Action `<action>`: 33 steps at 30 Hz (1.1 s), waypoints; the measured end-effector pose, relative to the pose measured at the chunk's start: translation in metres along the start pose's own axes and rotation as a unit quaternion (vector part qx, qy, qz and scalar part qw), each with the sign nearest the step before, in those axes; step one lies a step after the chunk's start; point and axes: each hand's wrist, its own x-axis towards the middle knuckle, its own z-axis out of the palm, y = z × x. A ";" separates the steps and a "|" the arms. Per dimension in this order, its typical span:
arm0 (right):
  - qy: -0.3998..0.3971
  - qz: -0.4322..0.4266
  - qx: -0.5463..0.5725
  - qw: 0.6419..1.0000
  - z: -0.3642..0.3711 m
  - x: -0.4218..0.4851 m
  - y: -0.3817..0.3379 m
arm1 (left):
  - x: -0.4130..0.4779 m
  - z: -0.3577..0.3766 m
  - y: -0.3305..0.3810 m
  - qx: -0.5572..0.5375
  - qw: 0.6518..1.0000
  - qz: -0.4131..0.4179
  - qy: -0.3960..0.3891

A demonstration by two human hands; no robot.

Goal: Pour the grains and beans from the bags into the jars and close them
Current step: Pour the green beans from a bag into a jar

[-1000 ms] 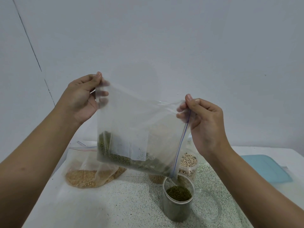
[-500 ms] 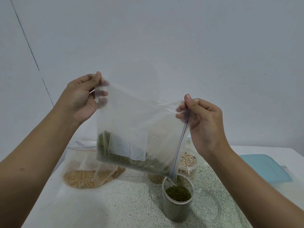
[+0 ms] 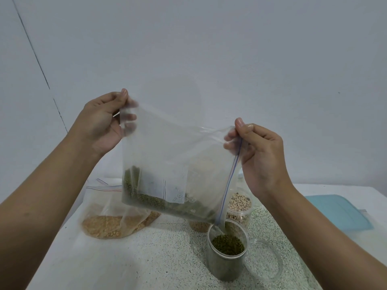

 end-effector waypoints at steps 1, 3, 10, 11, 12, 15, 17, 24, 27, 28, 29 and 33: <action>-0.001 0.000 0.000 1.000 0.000 0.000 0.000 | 0.000 0.000 0.000 0.001 1.000 0.000 0.002; -0.001 0.000 0.000 1.000 0.000 0.000 0.000 | 0.000 0.000 0.001 0.003 1.000 0.000 0.003; 0.000 0.001 0.002 1.000 0.001 0.000 0.002 | -0.001 0.000 0.001 0.003 1.000 0.000 0.004; -0.001 0.002 0.000 1.000 0.000 -0.001 0.002 | -0.001 0.000 0.001 0.002 1.000 0.000 0.005; -0.001 0.003 -0.004 1.000 0.000 -0.001 0.002 | -0.002 0.001 0.000 0.001 1.000 0.000 0.005; 0.001 0.004 -0.007 1.000 0.000 0.000 0.003 | -0.002 0.001 0.001 0.004 1.000 -0.001 0.008; 0.000 0.003 -0.005 1.000 0.000 0.000 0.003 | -0.001 0.001 0.001 0.004 1.000 -0.001 0.006; 0.003 0.008 -0.020 1.000 -0.001 0.001 0.002 | -0.001 0.000 0.002 0.001 1.000 -0.006 0.009; 0.002 0.007 -0.012 1.000 -0.001 0.001 0.002 | -0.001 0.000 0.002 0.002 1.000 -0.005 0.007; 0.002 0.007 -0.009 1.000 -0.001 0.001 0.002 | 0.000 -0.001 0.002 0.004 1.000 -0.004 0.007; 0.003 0.007 -0.005 1.000 0.000 0.001 0.002 | 0.000 -0.001 0.002 0.004 1.000 -0.003 0.007; 0.002 0.005 0.001 1.000 0.000 0.001 0.002 | 0.000 0.000 0.002 0.003 1.000 -0.003 0.006</action>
